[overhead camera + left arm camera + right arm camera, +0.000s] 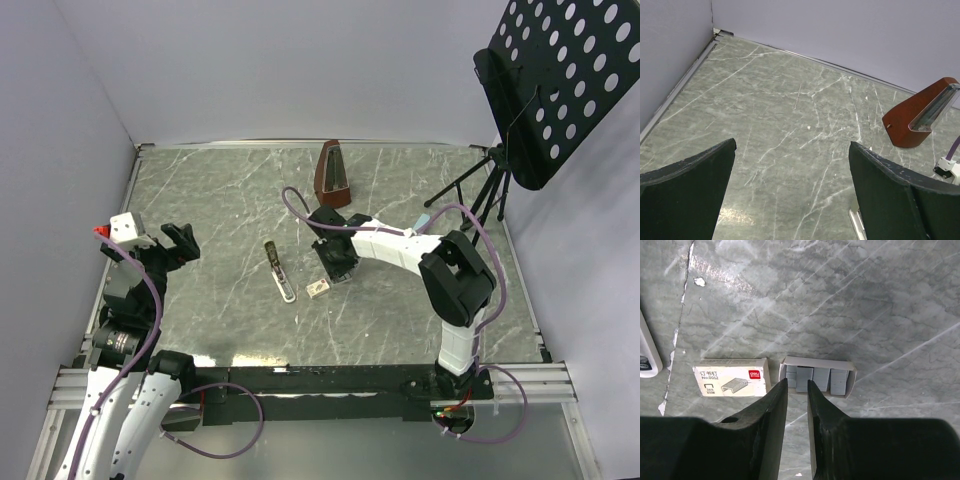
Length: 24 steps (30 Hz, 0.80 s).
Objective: Load the staples into the stapler
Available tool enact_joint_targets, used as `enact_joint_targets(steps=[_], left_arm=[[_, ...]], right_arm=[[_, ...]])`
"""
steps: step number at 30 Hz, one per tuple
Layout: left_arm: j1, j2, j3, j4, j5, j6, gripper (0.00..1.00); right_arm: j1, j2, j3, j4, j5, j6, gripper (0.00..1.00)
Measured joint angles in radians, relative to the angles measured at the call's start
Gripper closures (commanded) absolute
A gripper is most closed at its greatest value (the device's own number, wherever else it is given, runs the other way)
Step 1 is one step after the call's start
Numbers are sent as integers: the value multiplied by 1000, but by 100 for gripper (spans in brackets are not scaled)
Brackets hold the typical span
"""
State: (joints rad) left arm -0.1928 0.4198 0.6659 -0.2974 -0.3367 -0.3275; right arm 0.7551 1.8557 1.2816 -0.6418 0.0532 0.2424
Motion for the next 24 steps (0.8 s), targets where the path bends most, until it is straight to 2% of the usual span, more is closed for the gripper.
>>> enact_joint_targets(steps=[24], left_arm=[[0, -6, 0, 0, 8, 0, 1]], right_arm=[[35, 53, 31, -26, 36, 6, 70]])
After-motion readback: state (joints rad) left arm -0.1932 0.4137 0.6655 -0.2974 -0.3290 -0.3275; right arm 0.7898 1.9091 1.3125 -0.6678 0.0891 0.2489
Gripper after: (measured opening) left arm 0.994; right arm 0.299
